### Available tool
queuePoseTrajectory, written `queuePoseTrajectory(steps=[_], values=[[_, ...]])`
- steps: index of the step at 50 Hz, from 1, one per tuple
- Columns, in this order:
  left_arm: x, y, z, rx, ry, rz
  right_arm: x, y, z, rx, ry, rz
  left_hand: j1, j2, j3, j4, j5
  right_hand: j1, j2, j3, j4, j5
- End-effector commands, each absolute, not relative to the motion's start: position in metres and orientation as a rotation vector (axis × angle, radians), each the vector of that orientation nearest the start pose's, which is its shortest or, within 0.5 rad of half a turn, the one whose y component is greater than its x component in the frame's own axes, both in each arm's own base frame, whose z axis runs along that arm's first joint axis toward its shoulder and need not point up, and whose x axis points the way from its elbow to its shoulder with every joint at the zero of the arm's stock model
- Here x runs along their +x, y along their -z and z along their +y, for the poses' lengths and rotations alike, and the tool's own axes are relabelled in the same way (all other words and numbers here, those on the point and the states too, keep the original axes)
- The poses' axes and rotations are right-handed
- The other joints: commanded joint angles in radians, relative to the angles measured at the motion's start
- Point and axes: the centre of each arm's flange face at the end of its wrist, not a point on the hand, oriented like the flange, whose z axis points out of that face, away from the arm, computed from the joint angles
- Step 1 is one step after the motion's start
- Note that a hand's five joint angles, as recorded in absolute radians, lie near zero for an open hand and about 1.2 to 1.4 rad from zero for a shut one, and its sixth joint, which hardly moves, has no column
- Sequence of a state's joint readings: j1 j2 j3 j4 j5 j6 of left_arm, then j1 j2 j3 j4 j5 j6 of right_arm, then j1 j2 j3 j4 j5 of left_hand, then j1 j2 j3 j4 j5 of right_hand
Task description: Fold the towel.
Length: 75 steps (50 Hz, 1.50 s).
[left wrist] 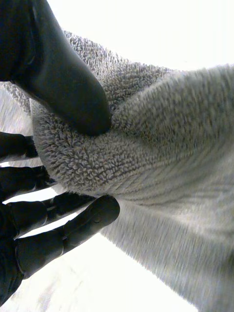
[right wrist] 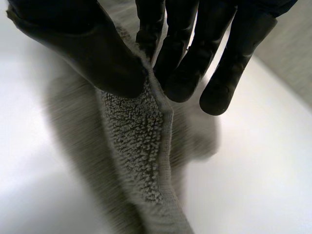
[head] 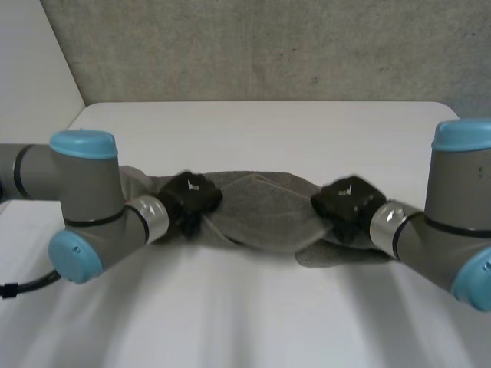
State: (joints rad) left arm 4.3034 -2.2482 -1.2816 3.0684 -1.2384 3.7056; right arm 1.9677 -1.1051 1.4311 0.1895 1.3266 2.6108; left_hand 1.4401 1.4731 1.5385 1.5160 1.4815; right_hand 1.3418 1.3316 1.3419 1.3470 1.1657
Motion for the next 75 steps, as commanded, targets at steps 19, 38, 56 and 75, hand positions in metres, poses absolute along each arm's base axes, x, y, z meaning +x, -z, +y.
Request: queuePoseTrajectory(steps=[19, 38, 56, 75], values=[[-0.286, -0.285, -0.352, 0.663, 2.66, 1.732, 0.305, -0.296, -0.322, -1.046, 2.426, 1.672, -0.044, -0.077, -0.142, -0.12, -0.26, 0.054, 0.065, 0.054, 0.049, 0.056], [-0.233, -0.146, -0.301, 0.946, 1.991, 2.172, 0.295, -0.176, -0.286, -1.387, 1.814, 2.135, -0.415, -0.448, -0.514, -0.491, -0.631, 0.054, 0.065, 0.054, 0.049, 0.056], [-0.23, -0.129, -0.279, 1.179, 1.9, 2.128, 0.272, -0.157, -0.287, -1.351, 1.734, 2.247, -0.939, -0.972, -1.037, -1.015, -1.155, 0.054, 0.065, 0.054, 0.049, 0.056], [-0.232, -0.146, -0.319, 1.368, 1.957, 2.179, 0.274, -0.145, -0.278, -1.38, 1.7, 2.238, -0.766, -0.799, -0.865, -0.842, -0.982, 0.054, 0.065, 0.054, 0.049, 0.056]])
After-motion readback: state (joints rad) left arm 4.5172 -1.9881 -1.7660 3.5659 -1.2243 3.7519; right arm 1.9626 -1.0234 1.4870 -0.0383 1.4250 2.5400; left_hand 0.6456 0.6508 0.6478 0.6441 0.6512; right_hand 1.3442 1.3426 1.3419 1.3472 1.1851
